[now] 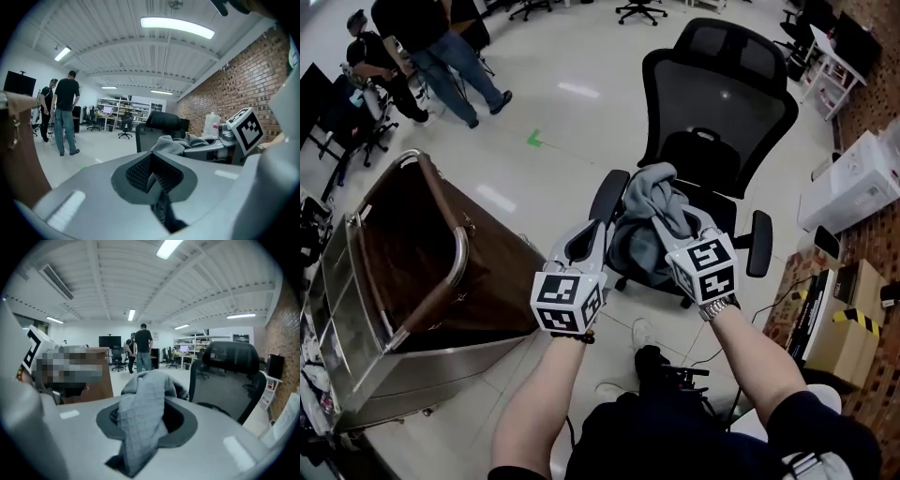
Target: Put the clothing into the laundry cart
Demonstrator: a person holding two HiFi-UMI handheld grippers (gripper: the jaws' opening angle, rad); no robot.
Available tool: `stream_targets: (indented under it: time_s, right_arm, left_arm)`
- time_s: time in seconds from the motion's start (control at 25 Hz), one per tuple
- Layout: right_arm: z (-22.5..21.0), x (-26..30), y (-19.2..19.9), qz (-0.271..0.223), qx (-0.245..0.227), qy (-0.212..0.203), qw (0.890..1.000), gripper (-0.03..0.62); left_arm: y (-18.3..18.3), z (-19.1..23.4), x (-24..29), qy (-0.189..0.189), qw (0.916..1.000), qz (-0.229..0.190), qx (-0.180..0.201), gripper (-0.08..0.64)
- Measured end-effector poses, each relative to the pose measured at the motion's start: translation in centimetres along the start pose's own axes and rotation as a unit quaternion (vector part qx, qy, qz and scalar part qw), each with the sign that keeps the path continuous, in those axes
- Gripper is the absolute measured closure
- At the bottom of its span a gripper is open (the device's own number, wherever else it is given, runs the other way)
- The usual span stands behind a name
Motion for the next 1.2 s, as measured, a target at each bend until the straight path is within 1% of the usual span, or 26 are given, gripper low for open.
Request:
stream_targets:
  time_s: [0.16, 0.32, 0.48, 0.64, 0.76, 0.96, 1.2]
  right_arm:
    - [5.9, -3.7, -6.3, -0.046, -0.032, -0.030, 0.998, 0.476]
    - [10.9, -8.6, -10.3, -0.088, -0.057, -0.062, 0.993, 0.476]
    - [17.2, -12.4, -13.9, -0.121, -0.079, -0.101, 0.984, 0.476]
    - [22.5, -15.4, -16.6, -0.147, -0.090, -0.149, 0.974, 0.476]
    - [25.9, -17.1, -18.3, -0.164, -0.099, -0.175, 0.966, 0.476]
    - [31.7, -20.5, -21.2, -0.191, -0.119, -0.207, 0.952, 0.476]
    - [36.3, -22.8, -25.4, -0.216, -0.130, -0.237, 0.938, 0.476]
  left_arm:
    - [-3.7, 0.2, -7.4, -0.021, 0.9993, -0.022, 0.021, 0.558]
    - [-5.9, -1.6, -13.8, -0.044, 0.9976, -0.044, 0.032, 0.558]
    - [-7.1, -1.9, -21.0, -0.077, 0.9944, -0.062, 0.038, 0.558]
    - [-7.7, -1.9, -27.1, -0.117, 0.9895, -0.076, 0.039, 0.558]
    - [-7.7, -1.7, -31.3, -0.146, 0.9851, -0.082, 0.038, 0.558]
    - [-8.3, -2.1, -38.5, -0.189, 0.9764, -0.096, 0.041, 0.558]
    - [-9.3, -2.0, -44.6, -0.232, 0.9659, -0.106, 0.042, 0.558]
Point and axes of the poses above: the fingertips, and each gripper's own axes: x forward along the fingers, z to its left, y out of its underside, the point moved 4 cm from there along -x, backward along the fingers, and after that the axes turned 9 degrees about z, right-handed, at the moved point
